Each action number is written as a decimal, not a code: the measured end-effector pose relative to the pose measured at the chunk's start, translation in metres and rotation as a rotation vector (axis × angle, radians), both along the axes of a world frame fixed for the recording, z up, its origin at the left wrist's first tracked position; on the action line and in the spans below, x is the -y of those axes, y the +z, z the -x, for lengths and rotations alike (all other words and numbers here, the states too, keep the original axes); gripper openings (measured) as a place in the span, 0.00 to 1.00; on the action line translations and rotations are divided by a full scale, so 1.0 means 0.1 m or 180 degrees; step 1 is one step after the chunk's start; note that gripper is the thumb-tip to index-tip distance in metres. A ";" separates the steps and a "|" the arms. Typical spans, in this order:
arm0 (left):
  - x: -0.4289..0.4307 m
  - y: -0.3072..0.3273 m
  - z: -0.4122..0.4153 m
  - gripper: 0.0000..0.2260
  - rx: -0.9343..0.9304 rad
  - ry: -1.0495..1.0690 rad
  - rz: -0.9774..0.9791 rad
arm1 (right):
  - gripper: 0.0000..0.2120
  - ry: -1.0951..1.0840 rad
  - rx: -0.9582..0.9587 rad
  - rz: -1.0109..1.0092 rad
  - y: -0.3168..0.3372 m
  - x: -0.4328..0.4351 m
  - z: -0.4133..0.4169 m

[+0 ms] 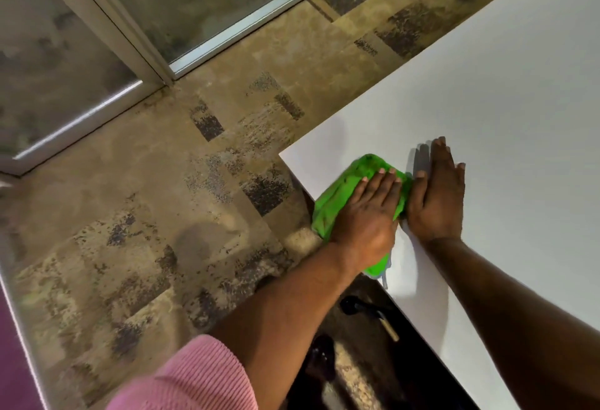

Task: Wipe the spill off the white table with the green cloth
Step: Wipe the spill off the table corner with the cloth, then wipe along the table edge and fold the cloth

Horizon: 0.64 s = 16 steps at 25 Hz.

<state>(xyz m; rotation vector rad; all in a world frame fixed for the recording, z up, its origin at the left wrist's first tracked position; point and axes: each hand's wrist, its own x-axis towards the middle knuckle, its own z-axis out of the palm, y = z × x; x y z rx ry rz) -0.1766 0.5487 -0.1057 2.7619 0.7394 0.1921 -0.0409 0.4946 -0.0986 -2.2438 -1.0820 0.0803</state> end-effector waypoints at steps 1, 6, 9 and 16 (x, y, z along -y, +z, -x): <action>0.09 0.03 -0.05 0.29 -0.0129 -0.0112 0.0031 | 0.27 -0.0082 -0.0136 -0.0080 0.01 0.01 -0.02; 0.06 0.12 -0.20 0.36 -0.0560 -0.0508 0.0123 | 0.29 -0.0429 -0.0486 -0.0197 0.15 0.17 0.12; -0.11 0.30 -0.17 0.42 -0.0532 -0.0776 0.1020 | 0.30 -0.0665 -0.0546 -0.0256 0.29 0.28 0.35; -1.25 0.41 0.25 0.28 0.0437 -0.0873 0.0305 | 0.33 -0.0741 0.0001 0.0621 0.41 0.00 0.88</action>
